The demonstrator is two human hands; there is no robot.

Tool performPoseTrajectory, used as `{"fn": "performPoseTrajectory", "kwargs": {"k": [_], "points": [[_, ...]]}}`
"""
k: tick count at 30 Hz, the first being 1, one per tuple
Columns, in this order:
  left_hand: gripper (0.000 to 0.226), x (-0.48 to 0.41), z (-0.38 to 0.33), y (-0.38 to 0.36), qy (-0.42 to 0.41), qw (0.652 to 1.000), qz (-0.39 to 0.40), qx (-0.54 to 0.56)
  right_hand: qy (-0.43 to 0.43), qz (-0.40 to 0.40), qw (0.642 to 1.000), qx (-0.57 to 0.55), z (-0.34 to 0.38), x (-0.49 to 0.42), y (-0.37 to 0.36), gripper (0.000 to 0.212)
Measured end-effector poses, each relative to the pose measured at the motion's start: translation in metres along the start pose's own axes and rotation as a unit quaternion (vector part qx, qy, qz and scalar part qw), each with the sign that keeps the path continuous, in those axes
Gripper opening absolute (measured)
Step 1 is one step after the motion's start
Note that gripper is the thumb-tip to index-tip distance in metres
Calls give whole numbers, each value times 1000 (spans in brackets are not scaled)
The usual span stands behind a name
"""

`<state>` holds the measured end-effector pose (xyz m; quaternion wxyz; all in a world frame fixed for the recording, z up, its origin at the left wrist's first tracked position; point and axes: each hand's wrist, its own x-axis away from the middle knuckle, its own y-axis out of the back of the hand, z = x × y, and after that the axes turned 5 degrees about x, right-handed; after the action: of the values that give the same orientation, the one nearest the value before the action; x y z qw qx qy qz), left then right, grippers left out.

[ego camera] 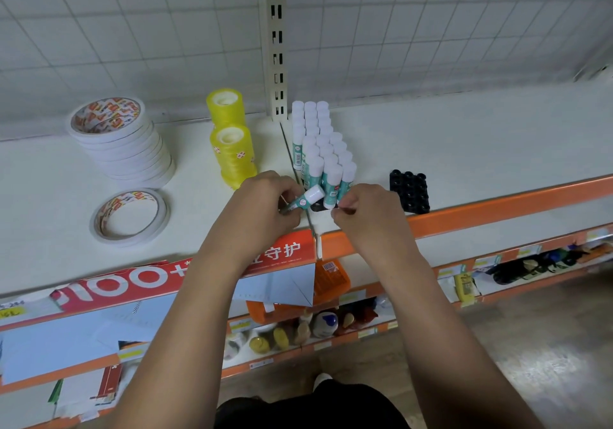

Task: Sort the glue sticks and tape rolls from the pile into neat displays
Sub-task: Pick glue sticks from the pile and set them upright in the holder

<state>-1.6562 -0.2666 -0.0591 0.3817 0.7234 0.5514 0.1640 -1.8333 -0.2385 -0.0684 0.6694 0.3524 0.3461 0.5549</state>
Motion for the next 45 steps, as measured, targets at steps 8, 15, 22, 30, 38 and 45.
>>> {"fn": "performPoseTrajectory", "kwargs": {"k": [8,15,22,30,38,45], "points": [[14,-11,-12,-20,-4,993,-67,92,-2,-10,1000,-1,-9,-14,3,29],[17,-10,-10,-27,30,984,-119,125,34,-8,999,20,-13,-26,0,19],[17,-7,-15,-31,22,985,-127,119,49,5,999,15,-14,-28,2,15],[17,-5,-13,-40,98,979,-122,128,75,5,997,23,-15,-26,4,15],[22,-13,-24,-42,131,983,-110,65,96,21,994,37,-18,-27,5,17],[54,-11,-22,-40,133,984,-95,74,95,45,994,-39,-15,-34,13,54]]}}
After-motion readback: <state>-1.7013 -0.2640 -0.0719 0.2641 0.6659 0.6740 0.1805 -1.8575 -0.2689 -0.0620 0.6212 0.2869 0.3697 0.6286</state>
